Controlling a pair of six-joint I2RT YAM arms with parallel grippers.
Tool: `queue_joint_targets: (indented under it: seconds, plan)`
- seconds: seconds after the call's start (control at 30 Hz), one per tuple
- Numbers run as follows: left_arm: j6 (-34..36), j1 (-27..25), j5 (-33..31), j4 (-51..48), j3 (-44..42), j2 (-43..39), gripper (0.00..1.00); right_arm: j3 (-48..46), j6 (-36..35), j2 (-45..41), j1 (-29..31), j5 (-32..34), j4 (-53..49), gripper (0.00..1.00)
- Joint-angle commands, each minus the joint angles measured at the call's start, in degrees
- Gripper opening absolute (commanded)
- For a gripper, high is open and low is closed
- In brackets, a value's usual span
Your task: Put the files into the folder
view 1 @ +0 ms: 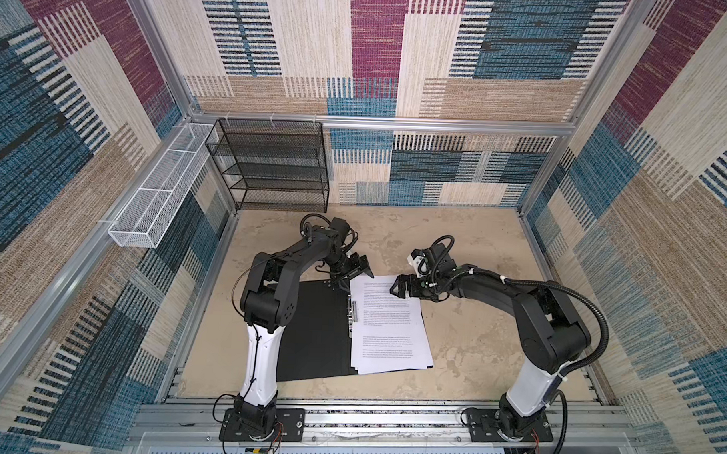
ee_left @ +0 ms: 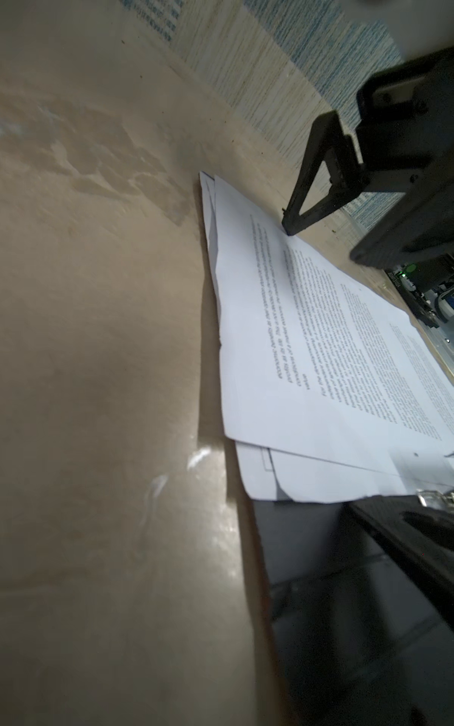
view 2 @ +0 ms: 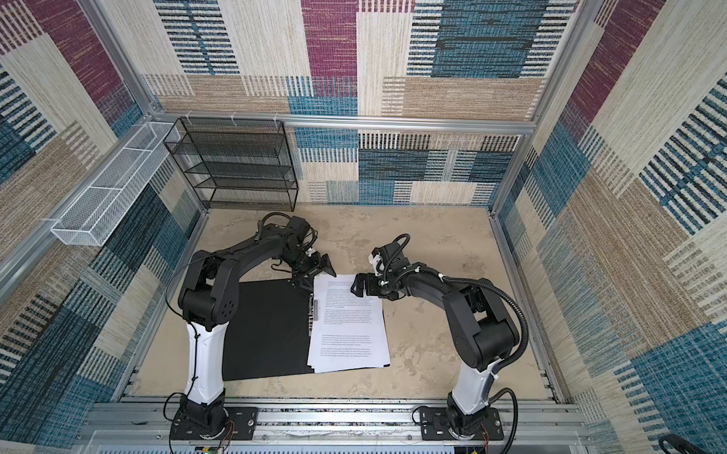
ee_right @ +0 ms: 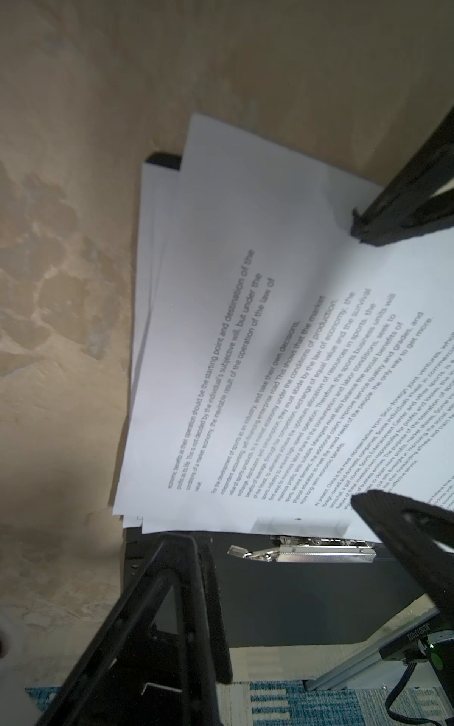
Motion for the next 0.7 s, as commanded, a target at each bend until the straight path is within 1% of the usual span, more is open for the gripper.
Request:
queue_joint_targets:
  seconds: [0.0, 0.13, 0.23, 0.33, 0.43, 0.47, 0.57, 0.67]
  plan:
    - [-0.7, -0.4, 0.3, 1.1, 0.6, 1.1, 0.90, 0.7, 0.6, 0.6, 0.4, -2.2, 2.2, 1.00]
    - [-1.3, -0.5, 0.3, 1.1, 1.3, 1.5, 0.90, 1.2, 0.5, 1.9, 0.5, -3.6, 2.9, 1.00]
    - [-1.5, -0.5, -0.7, 0.8, 1.1, 0.8, 0.90, 1.4, 0.5, 1.9, 0.7, -3.1, 2.7, 1.00]
    - [-1.3, -0.4, -1.1, 0.7, 1.2, -0.6, 0.90, 1.5, 0.3, -1.3, 0.7, -1.5, 2.0, 1.00]
    - [-0.1, -0.2, 2.2, 1.0, 3.0, -1.5, 0.90, 2.3, 0.2, -5.1, 0.7, -0.1, 0.2, 1.00]
    - [0.1, -0.1, 4.7, 1.0, 3.7, -2.2, 0.89, 2.3, 0.2, -6.4, 0.7, 0.5, -0.5, 1.00]
    - [0.2, 0.1, 5.0, 0.4, 3.6, -5.5, 0.89, 1.1, 0.5, -9.5, 0.7, 3.0, -2.7, 1.00]
    - [0.9, 0.8, 4.1, -0.5, -0.1, -10.5, 0.89, -3.0, 1.5, -13.3, 0.2, 3.0, -3.5, 1.00]
